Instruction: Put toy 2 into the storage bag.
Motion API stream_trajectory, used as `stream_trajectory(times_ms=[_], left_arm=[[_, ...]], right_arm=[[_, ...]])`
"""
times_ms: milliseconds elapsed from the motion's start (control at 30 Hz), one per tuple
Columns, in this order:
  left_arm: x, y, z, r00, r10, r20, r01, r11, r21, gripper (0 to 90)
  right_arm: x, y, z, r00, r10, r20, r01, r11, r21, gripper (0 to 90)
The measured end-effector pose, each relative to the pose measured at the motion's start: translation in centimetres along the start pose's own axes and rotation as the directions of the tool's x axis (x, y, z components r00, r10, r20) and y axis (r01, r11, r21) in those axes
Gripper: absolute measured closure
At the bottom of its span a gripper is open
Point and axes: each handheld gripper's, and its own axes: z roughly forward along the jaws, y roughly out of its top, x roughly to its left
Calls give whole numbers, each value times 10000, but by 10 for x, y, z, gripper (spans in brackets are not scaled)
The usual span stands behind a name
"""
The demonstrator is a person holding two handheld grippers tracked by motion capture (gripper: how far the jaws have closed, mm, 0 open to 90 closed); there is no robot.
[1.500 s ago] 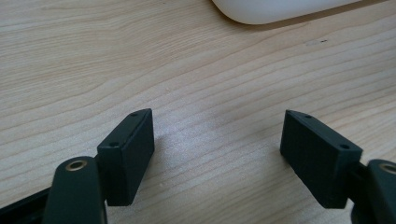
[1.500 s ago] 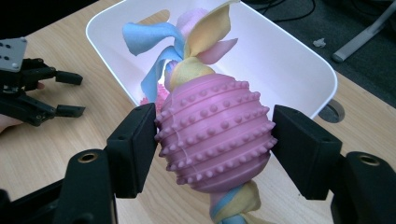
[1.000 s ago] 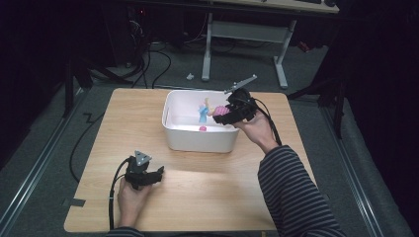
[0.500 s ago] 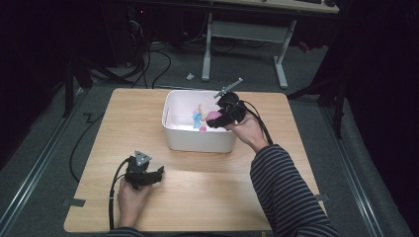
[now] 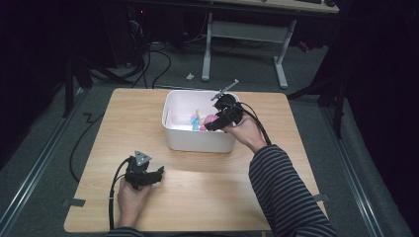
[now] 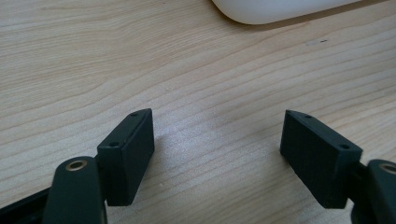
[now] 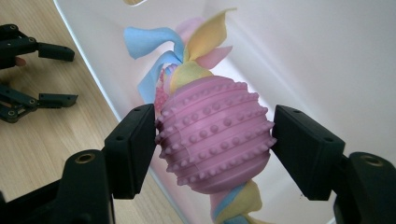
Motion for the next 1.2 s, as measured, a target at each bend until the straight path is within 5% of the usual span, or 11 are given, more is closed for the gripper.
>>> stream_trajectory(times_ms=[400,700,1200], left_arm=[[0,0,0,10000,26,22,-26,10000,10,262],[0,0,0,10000,23,21,-23,10000,7,262],[0,0,0,10000,33,20,-33,10000,13,262]], right_arm=[[3,-6,-21,9997,18,239,2,9964,-852,313],[-1,-46,-68,9969,478,631,-327,9746,-2217,347],[-5,-100,-113,9830,1417,1166,-1003,9468,-3057,364]])
